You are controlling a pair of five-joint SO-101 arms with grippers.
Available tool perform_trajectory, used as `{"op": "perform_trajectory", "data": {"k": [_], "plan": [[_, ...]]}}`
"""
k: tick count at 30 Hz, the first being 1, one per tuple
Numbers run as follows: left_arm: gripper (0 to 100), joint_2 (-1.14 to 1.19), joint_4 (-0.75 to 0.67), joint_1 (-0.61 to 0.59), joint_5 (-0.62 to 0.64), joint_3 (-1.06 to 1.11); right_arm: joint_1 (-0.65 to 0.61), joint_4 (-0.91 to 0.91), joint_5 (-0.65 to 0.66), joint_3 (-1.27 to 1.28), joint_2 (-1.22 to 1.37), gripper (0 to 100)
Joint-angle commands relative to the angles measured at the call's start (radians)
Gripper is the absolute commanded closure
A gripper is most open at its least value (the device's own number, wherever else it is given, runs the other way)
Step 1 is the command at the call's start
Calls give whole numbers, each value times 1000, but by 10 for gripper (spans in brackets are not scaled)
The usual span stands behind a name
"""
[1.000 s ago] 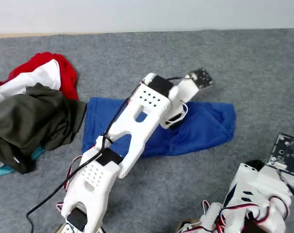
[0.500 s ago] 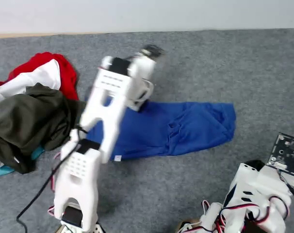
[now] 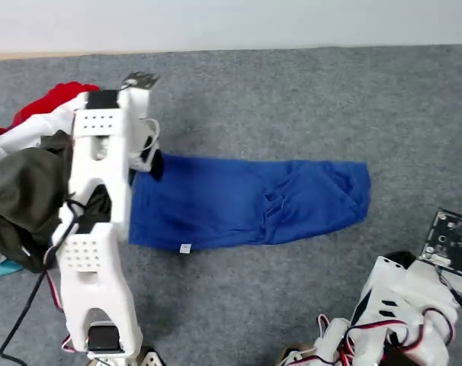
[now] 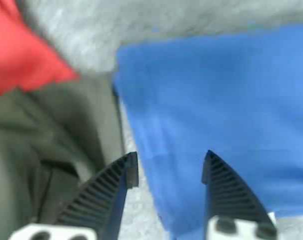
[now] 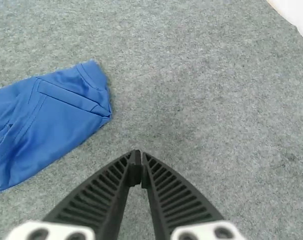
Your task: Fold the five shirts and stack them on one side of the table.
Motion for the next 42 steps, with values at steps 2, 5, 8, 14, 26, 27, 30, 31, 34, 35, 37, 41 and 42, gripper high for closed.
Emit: {"op": "perform_trajectory", "data": {"k": [2,5,8,14,26,27,30,31,34,35,37,41,42], "plan": [[783,-66,17,-43,-3,42,12,-18,-3,-5,7,990],[782,-66,-8,-41,-3,73,12,-18,-3,-5,7,990],[782,-66,-52,-35,-3,130,12,-18,-3,-5,7,990],[782,-66,-75,12,5,222,12,-18,-3,-5,2,990],[795,57,-109,23,48,189,12,-18,-2,-5,5,990],[810,61,-114,26,48,185,12,-18,-2,-5,5,990],[876,68,-130,60,48,183,12,-25,0,-5,7,990],[904,68,-130,74,46,183,12,-25,0,-5,7,990],[998,66,-126,132,46,182,12,-25,0,-5,7,990],[994,63,-120,149,48,176,12,-25,0,-5,7,990],[995,41,-89,175,48,159,12,-25,0,-5,7,990],[995,-48,-43,212,91,102,12,-25,0,-9,7,990],[995,-75,-29,224,95,85,12,-25,0,-9,7,990]]}}
